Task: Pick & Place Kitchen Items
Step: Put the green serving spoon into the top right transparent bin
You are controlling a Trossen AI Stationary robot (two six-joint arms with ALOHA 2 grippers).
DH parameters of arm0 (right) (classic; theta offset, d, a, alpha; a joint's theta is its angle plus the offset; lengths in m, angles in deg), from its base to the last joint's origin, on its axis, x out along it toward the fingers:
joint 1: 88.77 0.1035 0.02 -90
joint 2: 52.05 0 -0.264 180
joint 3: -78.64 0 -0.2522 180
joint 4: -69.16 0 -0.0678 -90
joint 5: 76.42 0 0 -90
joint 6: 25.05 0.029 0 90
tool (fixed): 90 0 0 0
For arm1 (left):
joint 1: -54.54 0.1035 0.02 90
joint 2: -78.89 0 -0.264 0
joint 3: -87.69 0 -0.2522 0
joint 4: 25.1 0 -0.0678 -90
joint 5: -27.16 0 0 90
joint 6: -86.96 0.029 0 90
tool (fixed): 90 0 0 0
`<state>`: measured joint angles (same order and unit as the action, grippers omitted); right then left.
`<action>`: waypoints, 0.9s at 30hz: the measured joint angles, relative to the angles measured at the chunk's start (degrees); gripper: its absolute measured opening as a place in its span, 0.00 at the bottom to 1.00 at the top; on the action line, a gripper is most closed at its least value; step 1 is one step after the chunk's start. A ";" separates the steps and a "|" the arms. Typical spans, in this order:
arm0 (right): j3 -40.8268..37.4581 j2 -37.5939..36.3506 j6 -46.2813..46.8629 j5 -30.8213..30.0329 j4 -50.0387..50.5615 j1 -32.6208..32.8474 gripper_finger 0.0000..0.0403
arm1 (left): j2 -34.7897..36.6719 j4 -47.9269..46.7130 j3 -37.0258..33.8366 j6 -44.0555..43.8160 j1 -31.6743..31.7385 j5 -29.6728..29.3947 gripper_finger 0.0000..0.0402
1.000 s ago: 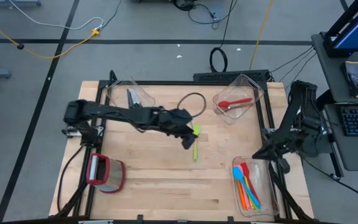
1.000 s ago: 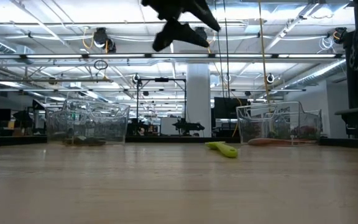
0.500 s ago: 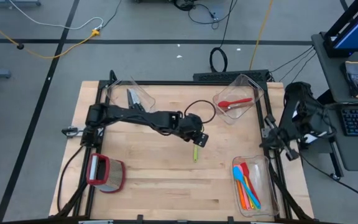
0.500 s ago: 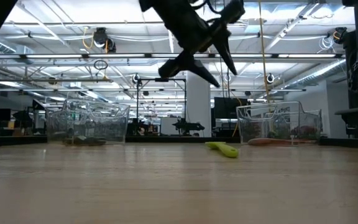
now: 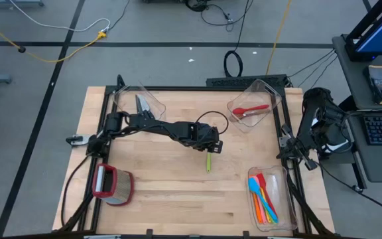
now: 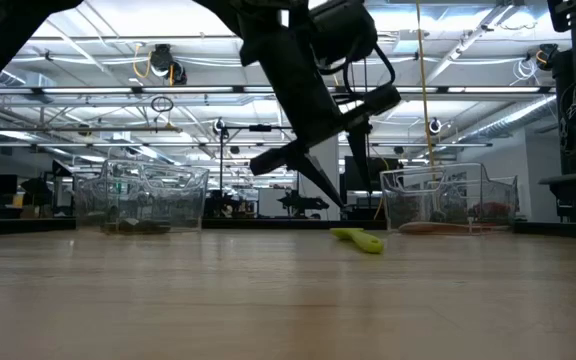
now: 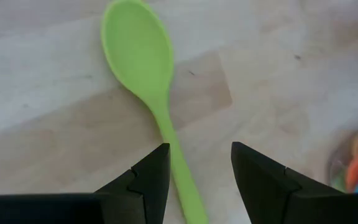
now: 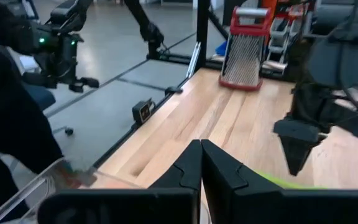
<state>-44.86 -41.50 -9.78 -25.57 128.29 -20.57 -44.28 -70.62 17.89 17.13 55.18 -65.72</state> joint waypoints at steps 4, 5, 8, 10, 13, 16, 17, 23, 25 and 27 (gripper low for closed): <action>0.00 0.00 0.09 0.47 0.34 0.02 0.00 | -1.85 0.23 0.00 0.04 1.06 -0.08 0.43; 0.00 -0.02 0.05 0.43 0.35 0.00 0.00 | -2.33 0.34 0.00 -0.01 1.26 -0.06 0.43; 0.00 0.00 -0.83 0.48 0.39 0.00 0.00 | -3.66 0.14 0.00 -0.50 1.74 0.06 0.43; 0.00 0.00 -0.96 0.48 0.47 0.02 0.00 | -3.92 0.08 -0.04 -0.35 1.97 0.07 0.43; 0.00 0.00 -1.03 0.48 0.63 0.01 0.00 | -4.13 0.67 0.00 0.01 2.13 -0.50 0.43; 0.00 0.00 -1.35 0.48 0.61 0.02 0.00 | -4.29 0.86 -0.02 0.89 2.28 -1.07 0.43; 0.00 0.00 -1.41 0.45 0.63 0.01 0.00 | -4.29 0.89 -0.02 1.45 2.28 -1.52 0.43; 0.00 0.00 -1.42 0.41 0.72 0.02 0.00 | -4.66 0.44 0.01 2.66 2.36 -3.69 0.43; 0.00 0.00 -1.45 0.35 0.76 0.02 0.00 | -5.23 0.55 0.04 3.36 2.50 -3.66 0.43; 0.00 0.00 -1.62 0.30 0.77 0.02 0.00 | -6.72 1.56 0.13 3.77 2.52 -3.14 0.43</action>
<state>-44.86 -41.50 -11.40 -25.27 129.07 -20.54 -51.01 -69.05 18.02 20.90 57.70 -68.86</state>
